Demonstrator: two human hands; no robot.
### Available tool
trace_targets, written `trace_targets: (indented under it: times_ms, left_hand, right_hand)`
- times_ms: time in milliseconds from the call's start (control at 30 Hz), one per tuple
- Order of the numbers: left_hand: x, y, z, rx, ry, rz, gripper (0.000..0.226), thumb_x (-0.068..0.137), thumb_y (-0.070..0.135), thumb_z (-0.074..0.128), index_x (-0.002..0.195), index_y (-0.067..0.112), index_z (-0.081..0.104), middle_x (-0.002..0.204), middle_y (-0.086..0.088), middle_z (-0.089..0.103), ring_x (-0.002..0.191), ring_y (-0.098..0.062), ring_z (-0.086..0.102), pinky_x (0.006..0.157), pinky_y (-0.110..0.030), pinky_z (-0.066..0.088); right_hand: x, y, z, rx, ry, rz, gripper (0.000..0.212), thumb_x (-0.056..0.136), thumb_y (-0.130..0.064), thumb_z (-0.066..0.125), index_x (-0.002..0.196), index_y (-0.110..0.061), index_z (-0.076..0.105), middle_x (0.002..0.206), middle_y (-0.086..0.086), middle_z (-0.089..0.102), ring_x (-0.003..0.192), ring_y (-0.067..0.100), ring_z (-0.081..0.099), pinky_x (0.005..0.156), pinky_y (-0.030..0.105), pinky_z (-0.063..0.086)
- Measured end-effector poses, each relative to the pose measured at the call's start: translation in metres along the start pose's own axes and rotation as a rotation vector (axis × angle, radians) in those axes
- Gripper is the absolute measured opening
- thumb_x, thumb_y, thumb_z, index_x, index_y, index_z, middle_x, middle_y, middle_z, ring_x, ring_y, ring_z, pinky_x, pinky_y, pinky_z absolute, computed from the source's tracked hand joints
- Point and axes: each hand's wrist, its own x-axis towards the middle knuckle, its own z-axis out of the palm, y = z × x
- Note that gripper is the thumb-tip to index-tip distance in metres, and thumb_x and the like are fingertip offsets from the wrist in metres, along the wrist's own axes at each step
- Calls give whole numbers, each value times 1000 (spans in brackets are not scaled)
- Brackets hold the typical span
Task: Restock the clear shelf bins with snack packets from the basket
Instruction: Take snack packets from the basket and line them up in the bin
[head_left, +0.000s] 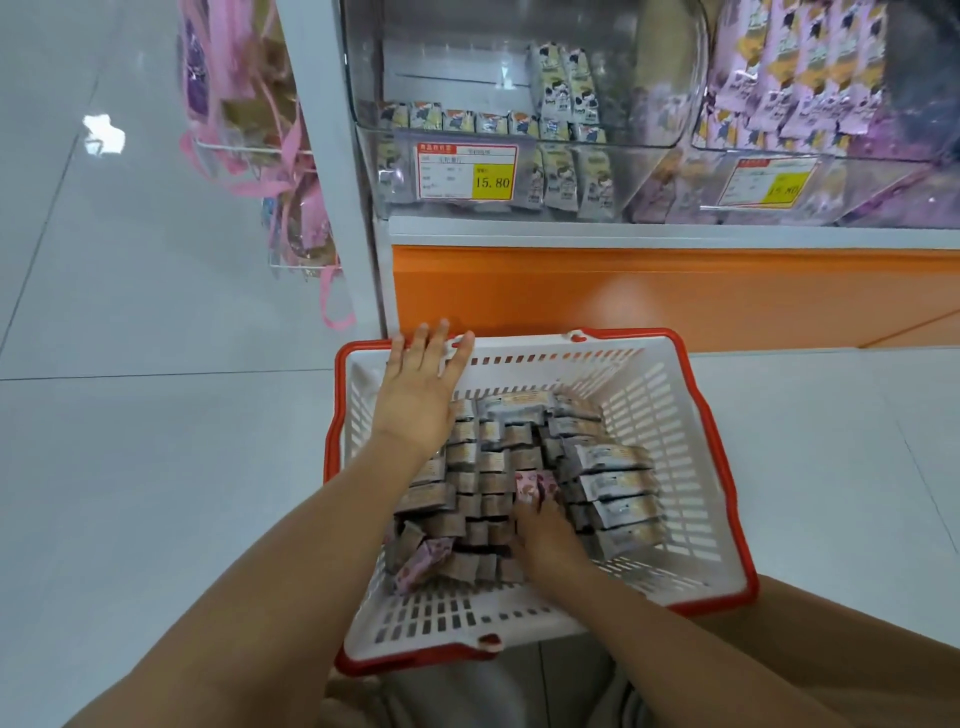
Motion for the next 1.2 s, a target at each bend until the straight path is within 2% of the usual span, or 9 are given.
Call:
trace_targets:
  times_ms: [233,400,533,633,767,833,933,1100,1200]
  left_hand:
    - [-1,2,-10,-32,-50,-10,84,99,37,47,155,25,-15,163,-10,-12,150,-31,-10,122,-48,-3]
    - [-5,7,-31,-44,-49,-26,73,101,38,42,157,19,0,165,-8,1,151,-27,2,122,-47,-2]
    - [-7,21,-69,-106,146,49,64,95,24,52,153,15,27,159,-12,25,146,-30,24,122,-46,9]
    - [1,37,-109,-145,355,132,56,86,18,60,140,12,47,136,-12,50,126,-32,45,108,-44,30]
    - [19,66,-163,-157,600,217,47,80,13,62,126,11,55,113,-6,54,106,-25,50,94,-39,41]
    - [31,81,-188,-147,667,244,45,79,12,64,123,11,54,112,-6,53,105,-24,49,94,-38,40]
    - [50,98,-215,-165,651,254,58,83,14,59,139,12,45,135,-8,48,127,-26,42,111,-39,29]
    - [76,101,-223,-142,524,217,81,91,20,53,157,15,7,164,-4,8,150,-20,7,120,-34,-1]
    - [83,94,-216,-172,448,224,81,96,24,49,157,19,-5,165,1,-2,148,-19,17,120,-34,8]
  right_hand:
    - [-5,9,-44,94,152,-154,30,100,-23,42,129,-14,45,117,12,45,76,25,50,63,30,40]
    - [-17,3,-106,205,246,-284,30,100,-20,43,129,-16,44,108,6,44,78,18,47,65,25,40]
    - [-29,8,-168,276,401,-416,30,98,-19,49,128,-22,47,103,1,43,84,17,51,76,32,49]
    - [-42,19,-212,305,543,-501,29,97,-16,51,124,-25,51,102,-4,43,77,6,51,70,22,46]
    - [-59,34,-267,351,741,-554,27,97,-13,52,121,-26,53,103,-4,44,76,7,51,68,18,43]
    - [-64,43,-296,360,808,-549,27,98,-14,52,122,-25,53,103,-3,44,77,6,51,68,20,46]
    - [-62,53,-340,375,878,-547,29,97,-10,52,123,-22,54,98,1,46,77,6,53,66,14,45]
    - [-32,53,-401,316,1017,-479,30,97,-13,48,125,-24,53,96,-1,43,75,2,46,66,17,38]
    - [-11,43,-422,287,1005,-422,31,99,-16,48,129,-25,51,101,0,42,75,-5,45,66,19,39]
